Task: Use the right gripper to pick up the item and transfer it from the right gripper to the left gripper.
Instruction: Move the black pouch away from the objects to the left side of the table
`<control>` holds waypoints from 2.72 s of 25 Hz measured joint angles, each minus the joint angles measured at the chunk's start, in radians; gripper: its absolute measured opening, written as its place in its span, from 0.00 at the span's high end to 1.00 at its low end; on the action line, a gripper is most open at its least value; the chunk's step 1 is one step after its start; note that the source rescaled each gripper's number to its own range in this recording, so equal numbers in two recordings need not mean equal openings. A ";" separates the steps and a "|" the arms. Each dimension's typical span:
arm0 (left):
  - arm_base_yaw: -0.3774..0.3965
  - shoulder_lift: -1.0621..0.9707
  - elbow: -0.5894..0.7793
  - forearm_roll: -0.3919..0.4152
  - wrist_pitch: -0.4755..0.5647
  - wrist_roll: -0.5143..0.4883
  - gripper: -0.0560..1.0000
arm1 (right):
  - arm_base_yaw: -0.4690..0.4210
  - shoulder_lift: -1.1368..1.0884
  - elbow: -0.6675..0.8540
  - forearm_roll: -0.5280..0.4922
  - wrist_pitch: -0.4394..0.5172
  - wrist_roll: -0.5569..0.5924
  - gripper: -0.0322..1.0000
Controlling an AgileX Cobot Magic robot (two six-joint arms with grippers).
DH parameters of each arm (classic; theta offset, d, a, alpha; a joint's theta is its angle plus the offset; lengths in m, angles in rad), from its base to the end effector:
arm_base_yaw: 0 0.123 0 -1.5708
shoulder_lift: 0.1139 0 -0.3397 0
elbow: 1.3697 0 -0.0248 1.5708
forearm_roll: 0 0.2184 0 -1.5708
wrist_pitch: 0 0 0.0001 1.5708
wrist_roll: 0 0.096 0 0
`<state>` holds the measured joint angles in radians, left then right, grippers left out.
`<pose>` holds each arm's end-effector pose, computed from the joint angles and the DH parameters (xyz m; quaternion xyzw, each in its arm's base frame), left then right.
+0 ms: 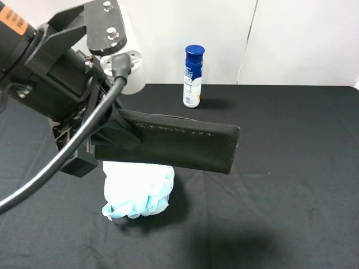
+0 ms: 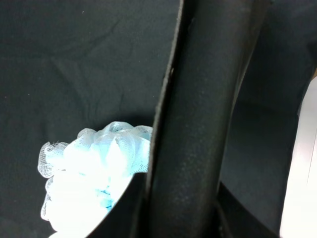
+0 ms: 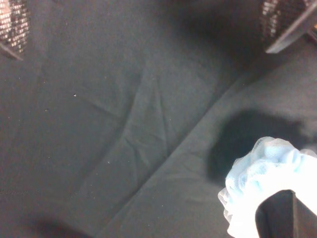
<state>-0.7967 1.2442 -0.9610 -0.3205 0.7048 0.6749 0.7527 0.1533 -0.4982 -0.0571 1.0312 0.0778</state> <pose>0.1310 -0.1621 0.3646 0.5658 0.7453 -0.1571 0.3156 -0.0410 -0.0448 0.2726 -0.2941 0.8336 0.1622 0.4386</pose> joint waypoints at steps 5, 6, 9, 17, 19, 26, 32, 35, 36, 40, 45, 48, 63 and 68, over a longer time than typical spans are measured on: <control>0.000 0.000 0.000 0.000 0.000 0.000 0.95 | -0.005 0.000 0.000 0.001 0.000 0.000 0.00; 0.000 0.000 0.000 0.000 0.000 0.000 0.95 | -0.019 0.000 0.000 0.001 -0.001 0.000 0.00; 0.000 0.000 0.000 0.000 0.000 0.000 0.95 | -0.111 -0.010 0.000 0.003 -0.007 0.000 0.00; 0.000 0.000 0.000 0.000 -0.001 -0.001 0.95 | -0.489 -0.151 0.000 0.003 -0.011 0.001 0.00; 0.000 0.000 0.000 0.000 -0.002 -0.021 0.95 | -0.559 -0.158 0.000 0.003 -0.011 0.001 0.00; 0.009 0.000 -0.038 0.118 0.004 -0.237 0.95 | -0.632 -0.159 0.000 0.008 -0.011 0.001 0.00; 0.015 0.000 -0.145 0.409 0.063 -0.521 0.95 | -0.632 -0.159 0.000 0.008 -0.011 0.001 0.00; 0.059 0.000 -0.159 0.495 0.077 -0.633 0.95 | -0.632 -0.159 0.000 0.008 -0.011 0.001 0.00; 0.088 0.000 -0.159 0.509 0.077 -0.662 0.95 | -0.632 -0.159 0.000 0.008 -0.011 0.001 0.00; 0.231 0.010 -0.159 0.531 0.064 -0.720 0.95 | -0.632 -0.159 0.000 0.008 -0.011 0.001 0.00; 0.391 0.044 -0.097 0.523 -0.060 -0.748 0.95 | -0.632 -0.159 0.000 0.010 -0.011 0.001 0.00; 0.455 0.068 -0.005 0.510 -0.154 -0.751 0.95 | -0.632 -0.159 0.000 0.011 -0.011 0.001 0.00; 0.494 0.285 0.273 0.502 -0.635 -0.791 0.95 | -0.632 -0.159 0.000 0.037 -0.011 0.001 0.00; 0.499 0.380 0.273 0.501 -0.727 -0.800 0.95 | -0.632 -0.159 0.000 0.041 -0.011 0.001 0.00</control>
<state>-0.2972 1.6244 -0.6879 0.1805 -0.0220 -0.1254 0.1206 -0.0060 -0.4982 -0.0165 1.0198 0.0786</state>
